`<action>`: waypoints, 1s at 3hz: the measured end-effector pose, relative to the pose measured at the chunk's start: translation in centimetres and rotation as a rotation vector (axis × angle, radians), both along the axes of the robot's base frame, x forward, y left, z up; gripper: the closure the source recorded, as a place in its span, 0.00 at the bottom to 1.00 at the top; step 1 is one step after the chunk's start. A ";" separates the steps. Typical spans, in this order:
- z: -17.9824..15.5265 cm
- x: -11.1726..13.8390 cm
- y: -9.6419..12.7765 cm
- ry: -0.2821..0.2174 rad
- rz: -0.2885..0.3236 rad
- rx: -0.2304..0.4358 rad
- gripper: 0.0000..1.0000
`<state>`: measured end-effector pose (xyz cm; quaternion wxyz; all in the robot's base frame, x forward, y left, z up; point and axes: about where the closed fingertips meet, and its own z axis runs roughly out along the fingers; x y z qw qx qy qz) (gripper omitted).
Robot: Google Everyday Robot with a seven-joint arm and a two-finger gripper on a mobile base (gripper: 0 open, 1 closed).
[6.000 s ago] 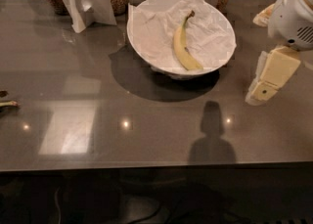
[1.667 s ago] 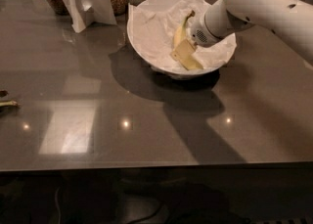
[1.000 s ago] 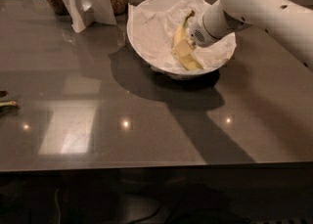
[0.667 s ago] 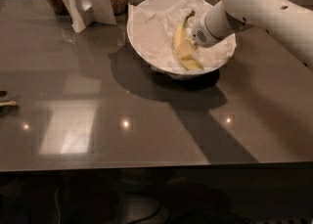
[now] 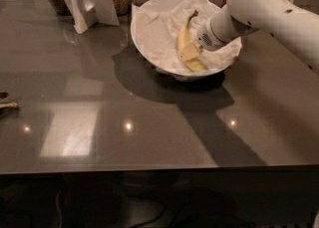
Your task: Pick banana from white bowl
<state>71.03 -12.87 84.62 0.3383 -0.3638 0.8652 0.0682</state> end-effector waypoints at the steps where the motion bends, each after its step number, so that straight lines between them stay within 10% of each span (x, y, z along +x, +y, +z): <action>1: 0.2 0.0 0.1 0.000 0.000 0.000 0.89; 3: -0.2 -0.3 -0.3 0.002 -0.003 0.006 1.00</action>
Offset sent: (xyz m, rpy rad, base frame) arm -0.0035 -0.0114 -0.0115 0.0033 0.0240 -0.0148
